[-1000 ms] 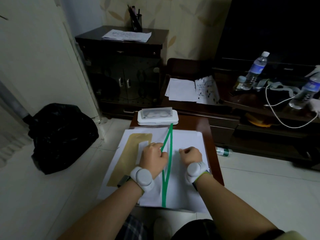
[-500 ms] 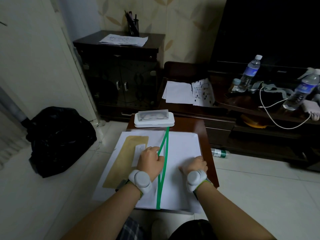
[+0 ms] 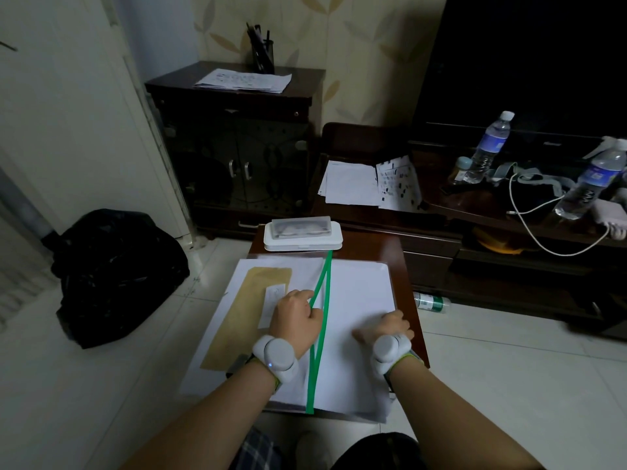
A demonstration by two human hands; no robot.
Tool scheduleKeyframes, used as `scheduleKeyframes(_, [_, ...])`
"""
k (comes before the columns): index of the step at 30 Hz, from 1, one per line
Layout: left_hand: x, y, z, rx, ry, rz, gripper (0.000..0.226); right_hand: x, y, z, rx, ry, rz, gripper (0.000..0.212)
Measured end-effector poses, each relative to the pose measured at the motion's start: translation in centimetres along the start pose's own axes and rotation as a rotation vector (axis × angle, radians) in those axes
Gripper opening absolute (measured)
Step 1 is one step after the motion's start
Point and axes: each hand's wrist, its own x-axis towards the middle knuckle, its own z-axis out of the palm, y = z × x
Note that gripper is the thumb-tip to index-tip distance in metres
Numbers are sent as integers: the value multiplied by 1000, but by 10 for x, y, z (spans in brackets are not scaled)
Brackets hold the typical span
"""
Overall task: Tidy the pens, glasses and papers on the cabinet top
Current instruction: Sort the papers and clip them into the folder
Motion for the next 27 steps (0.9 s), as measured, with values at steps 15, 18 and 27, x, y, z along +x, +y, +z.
scheduleKeyframes(15, [2,-3,-1,6,-11,5,40,-3,8,-8,55,-45,-182,38])
scheduleKeyframes(18, [2,-2,-1,8,-24,-15,40,1,9,-14,223,-89,-221,15])
scheduleKeyframes(27, [2,4,1,46,-65,-39,29,7,25,-43,311,43,-214,28])
